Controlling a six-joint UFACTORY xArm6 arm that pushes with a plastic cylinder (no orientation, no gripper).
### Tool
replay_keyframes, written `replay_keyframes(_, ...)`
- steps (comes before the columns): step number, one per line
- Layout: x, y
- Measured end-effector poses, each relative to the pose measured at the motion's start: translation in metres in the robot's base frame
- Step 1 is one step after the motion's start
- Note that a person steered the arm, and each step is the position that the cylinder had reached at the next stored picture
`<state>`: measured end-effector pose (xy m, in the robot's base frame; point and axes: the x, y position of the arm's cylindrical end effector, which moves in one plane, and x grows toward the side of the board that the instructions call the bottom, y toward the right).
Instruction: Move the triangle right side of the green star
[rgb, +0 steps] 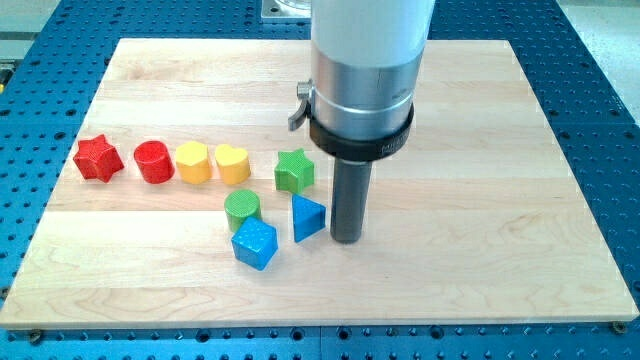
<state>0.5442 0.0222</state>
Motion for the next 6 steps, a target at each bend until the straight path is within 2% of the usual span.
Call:
replay_keyframes(1, 0.039, -0.043)
replay_keyframes(2, 0.026, -0.07)
replay_keyframes(4, -0.046, 0.024)
replay_keyframes(5, -0.051, 0.041)
replay_keyframes(6, -0.027, 0.027)
